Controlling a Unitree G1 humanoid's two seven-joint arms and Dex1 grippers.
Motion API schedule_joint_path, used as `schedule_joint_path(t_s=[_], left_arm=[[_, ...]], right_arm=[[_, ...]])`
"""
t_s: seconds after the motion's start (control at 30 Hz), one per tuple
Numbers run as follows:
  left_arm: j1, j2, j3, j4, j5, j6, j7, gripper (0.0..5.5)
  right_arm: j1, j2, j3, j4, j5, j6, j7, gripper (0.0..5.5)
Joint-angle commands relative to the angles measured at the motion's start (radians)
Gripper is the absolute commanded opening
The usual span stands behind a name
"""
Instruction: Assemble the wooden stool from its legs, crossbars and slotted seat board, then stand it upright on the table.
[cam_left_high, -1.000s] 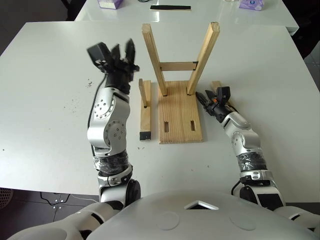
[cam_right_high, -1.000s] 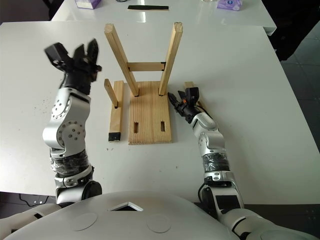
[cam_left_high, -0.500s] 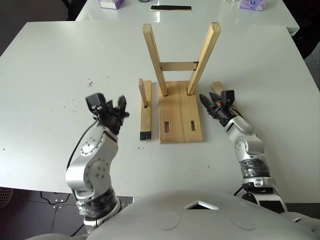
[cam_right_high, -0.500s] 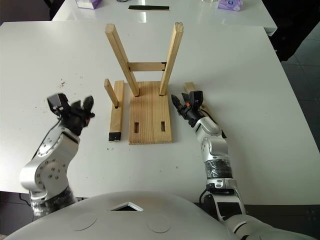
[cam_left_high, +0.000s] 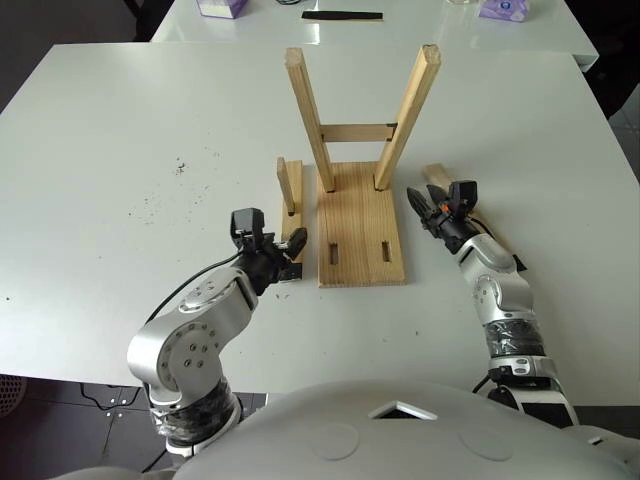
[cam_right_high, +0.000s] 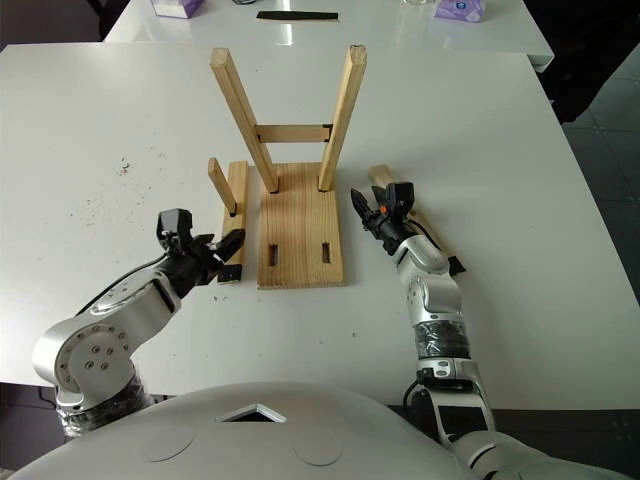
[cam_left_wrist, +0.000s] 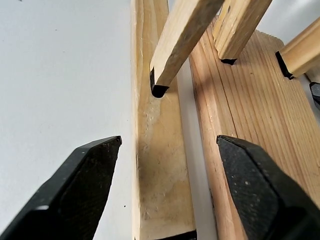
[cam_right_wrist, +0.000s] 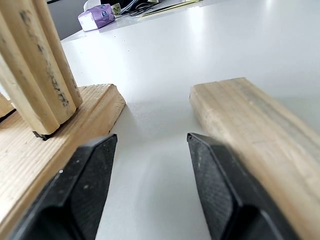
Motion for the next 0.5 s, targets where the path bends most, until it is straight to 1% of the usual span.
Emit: schedule_joint_path(t_s=[0.03, 0.33, 0.5], left_arm=[[-0.057, 0.03, -0.044, 0.05, 0.057, 0.027, 0.006, 3.56], [-0.053, 0.102, -0.112, 0.066, 0.133, 0.124, -0.026, 3.56], [-0.022, 0.191, -0.169, 0.054, 0.14, 0.129, -0.08, 3.56]], right_arm=[[0.01, 0.005, -0.001, 0.058, -0.022, 0.021, -0.021, 2.6], [0.02, 0.02, -0.008, 0.054, -0.021, 0.012, -0.034, 2.6], [0.051, 0.039, -0.011, -0.026, 0.0, 0.021, -0.041, 2.6]])
